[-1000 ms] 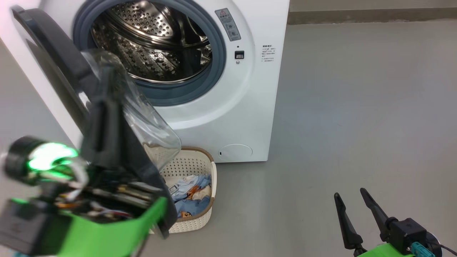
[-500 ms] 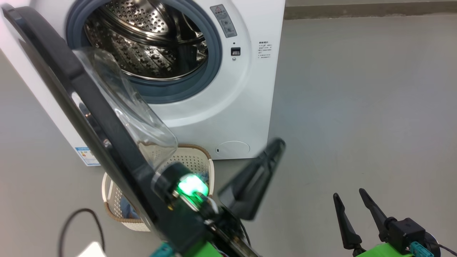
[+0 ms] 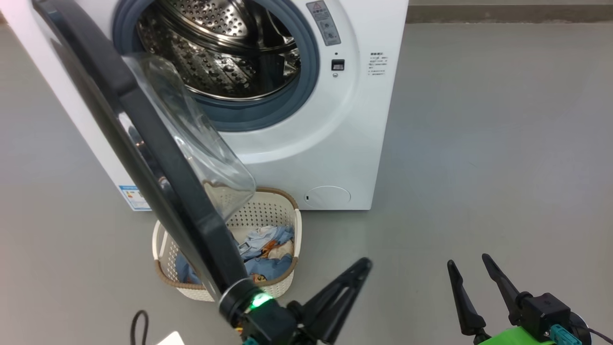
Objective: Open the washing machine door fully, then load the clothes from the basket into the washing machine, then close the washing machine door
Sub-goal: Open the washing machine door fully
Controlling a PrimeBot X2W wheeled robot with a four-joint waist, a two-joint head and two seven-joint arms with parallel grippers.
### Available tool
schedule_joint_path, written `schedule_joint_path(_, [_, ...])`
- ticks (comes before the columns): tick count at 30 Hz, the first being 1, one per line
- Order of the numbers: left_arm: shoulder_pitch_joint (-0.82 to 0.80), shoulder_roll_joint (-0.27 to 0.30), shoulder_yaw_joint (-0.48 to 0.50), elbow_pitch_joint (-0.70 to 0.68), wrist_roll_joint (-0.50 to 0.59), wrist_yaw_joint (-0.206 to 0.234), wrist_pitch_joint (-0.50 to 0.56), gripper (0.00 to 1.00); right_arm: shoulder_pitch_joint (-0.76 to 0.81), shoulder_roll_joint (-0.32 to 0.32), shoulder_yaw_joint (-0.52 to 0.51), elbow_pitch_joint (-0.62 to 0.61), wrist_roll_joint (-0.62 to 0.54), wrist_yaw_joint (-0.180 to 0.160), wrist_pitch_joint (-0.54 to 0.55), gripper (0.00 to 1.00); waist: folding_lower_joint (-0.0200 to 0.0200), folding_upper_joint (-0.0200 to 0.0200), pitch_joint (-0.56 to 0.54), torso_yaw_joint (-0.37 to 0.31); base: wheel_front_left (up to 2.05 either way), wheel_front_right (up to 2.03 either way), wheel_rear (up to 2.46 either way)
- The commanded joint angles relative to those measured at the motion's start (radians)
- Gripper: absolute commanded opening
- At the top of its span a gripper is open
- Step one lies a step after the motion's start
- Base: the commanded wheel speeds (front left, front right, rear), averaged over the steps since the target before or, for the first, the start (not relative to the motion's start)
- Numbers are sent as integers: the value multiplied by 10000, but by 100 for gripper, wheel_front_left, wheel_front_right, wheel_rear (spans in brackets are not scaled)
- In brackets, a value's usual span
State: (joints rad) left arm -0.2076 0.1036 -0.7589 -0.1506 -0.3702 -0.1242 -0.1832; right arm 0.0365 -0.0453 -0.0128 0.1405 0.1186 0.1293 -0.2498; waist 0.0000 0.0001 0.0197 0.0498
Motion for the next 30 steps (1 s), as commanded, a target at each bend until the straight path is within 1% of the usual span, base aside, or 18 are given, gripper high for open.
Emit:
schedule_joint_path(1, [-40, 83, 448, -34, -48, 173, -10, 0, -419, -49, 245, -193, -31, 14, -120, 100, 0, -1, -28, 106, 0, 0, 0])
schedule_joint_path(9, [229, 236, 1118, 778, -117, 809, -284, 0, -343, -49, 253, -118, -65, 14, -120, 100, 0, -1, -138, 441, 0, 0, 0])
schedule_joint_path(11, [156, 264, 1410, 1083, -182, 976, -360, 0, -350, -49, 271, -101, -52, 14, -120, 100, 0, -1, -137, 522, 0, 0, 0])
schedule_joint_path(19, [-113, 295, 1858, 1752, -309, 1239, -440, 0, -407, -49, 371, -70, -64, 14, -120, 100, 0, -1, 34, 531, 0, 0, 0])
schedule_joint_path(30, [-360, 260, 2082, 2178, -395, 1349, -553, 0, -514, -49, 320, -57, -31, 14, -120, 100, 0, -1, 384, 498, 0, 0, 0])
